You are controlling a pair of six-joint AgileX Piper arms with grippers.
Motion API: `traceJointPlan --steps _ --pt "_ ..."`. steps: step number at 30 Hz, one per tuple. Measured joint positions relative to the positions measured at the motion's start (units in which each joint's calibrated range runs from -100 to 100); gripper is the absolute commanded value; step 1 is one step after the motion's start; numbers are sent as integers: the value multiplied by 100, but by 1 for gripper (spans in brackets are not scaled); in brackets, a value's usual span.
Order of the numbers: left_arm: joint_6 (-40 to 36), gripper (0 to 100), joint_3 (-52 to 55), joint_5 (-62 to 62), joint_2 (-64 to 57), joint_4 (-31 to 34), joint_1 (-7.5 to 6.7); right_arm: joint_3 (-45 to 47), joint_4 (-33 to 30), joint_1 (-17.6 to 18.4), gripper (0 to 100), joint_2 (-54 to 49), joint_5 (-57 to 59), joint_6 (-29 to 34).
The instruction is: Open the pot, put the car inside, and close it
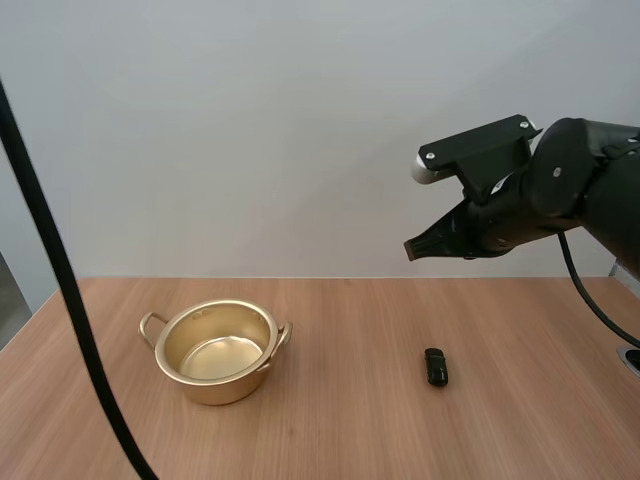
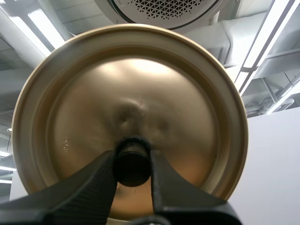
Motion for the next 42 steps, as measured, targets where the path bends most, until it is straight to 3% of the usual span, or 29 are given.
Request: traceJointPlan --steps 6,9,13,16,28,42 --pt "10 0 0 22 100 82 0 -45 -11 0 0 1159 2 8" --pt "10 0 0 37 133 92 0 -45 -11 0 24 1753 -1 8" --pt "10 0 0 203 212 92 0 -45 -24 0 66 2487 -19 8" --pt "10 0 0 320 241 92 0 -45 -24 0 82 2759 -19 94" --pt "10 0 0 534 412 92 0 -17 -74 0 93 3058 644 207" --pt "10 0 0 534 412 92 0 -5 -426 0 93 3596 641 465"
